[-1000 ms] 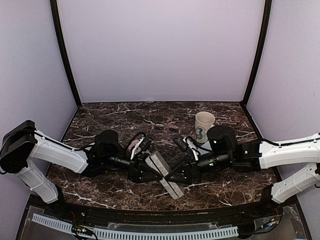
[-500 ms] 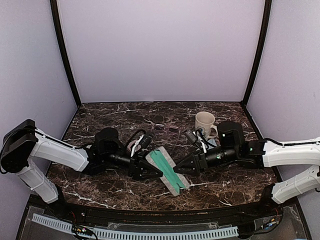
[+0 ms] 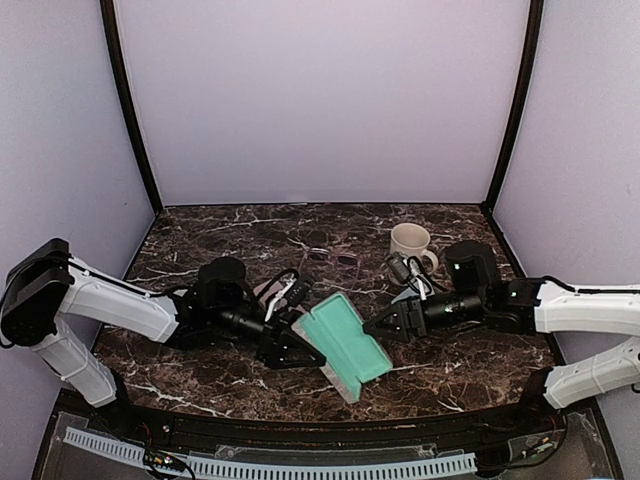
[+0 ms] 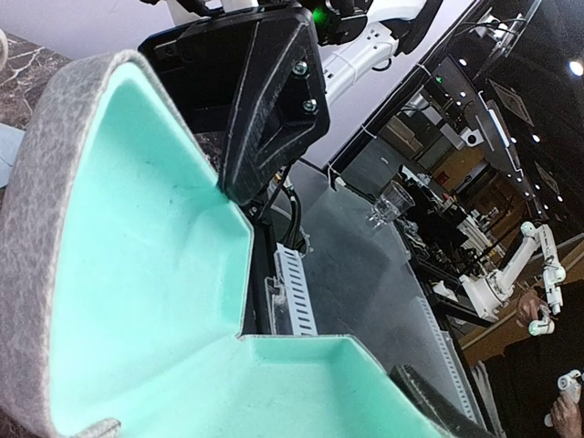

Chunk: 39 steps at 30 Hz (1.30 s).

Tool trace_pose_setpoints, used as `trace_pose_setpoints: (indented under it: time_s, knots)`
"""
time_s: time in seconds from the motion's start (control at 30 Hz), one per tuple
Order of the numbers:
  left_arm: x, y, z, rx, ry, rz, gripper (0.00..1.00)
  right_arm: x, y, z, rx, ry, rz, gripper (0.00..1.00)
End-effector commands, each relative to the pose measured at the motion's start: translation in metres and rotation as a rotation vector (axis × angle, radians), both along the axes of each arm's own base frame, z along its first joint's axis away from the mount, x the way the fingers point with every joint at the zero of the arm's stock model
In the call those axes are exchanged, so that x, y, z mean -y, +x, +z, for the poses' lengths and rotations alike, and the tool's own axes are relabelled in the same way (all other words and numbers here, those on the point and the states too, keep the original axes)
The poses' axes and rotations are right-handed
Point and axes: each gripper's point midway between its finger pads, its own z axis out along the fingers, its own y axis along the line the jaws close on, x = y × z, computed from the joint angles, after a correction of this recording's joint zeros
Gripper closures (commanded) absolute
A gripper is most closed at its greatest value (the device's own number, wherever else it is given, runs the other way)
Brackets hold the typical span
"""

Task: Organize the sunglasses
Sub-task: Open the sunglasses case, then pass from the left arm to the right

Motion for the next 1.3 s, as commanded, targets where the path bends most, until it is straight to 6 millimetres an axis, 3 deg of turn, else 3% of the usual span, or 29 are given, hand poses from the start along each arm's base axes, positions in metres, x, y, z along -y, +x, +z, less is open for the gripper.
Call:
trace_pose_setpoints:
  time_s: [0.0,0.2,0.33,0.57,0.8,1.13,1.27]
  knots:
    - [0.008,0.004,0.01,0.05,-0.02,0.012,1.0,0.003,0.0,0.022,0.086,0.033,-0.01,0.21]
    - [0.015,0.006,0.01,0.007,-0.03,0.0,1.0,-0.003,-0.013,0.012,0.172,-0.08,0.023,0.18]
    - [0.016,0.004,0.014,-0.007,-0.047,-0.02,1.0,-0.003,-0.011,-0.005,0.189,-0.159,0.016,0.2]
    - [0.016,0.003,0.016,-0.012,-0.05,-0.028,1.0,-0.006,-0.011,-0.02,0.188,-0.194,0.034,0.37]
    - [0.018,0.005,0.012,-0.015,-0.04,-0.02,1.0,-0.015,-0.021,-0.011,0.195,-0.125,0.09,0.51]
    - [0.015,0.004,0.007,-0.024,-0.048,-0.017,1.0,-0.013,-0.018,-0.008,0.228,-0.135,0.084,0.72]
    - [0.014,0.004,0.006,-0.028,-0.054,-0.006,0.95,-0.011,-0.016,-0.006,0.248,-0.155,0.086,0.79]
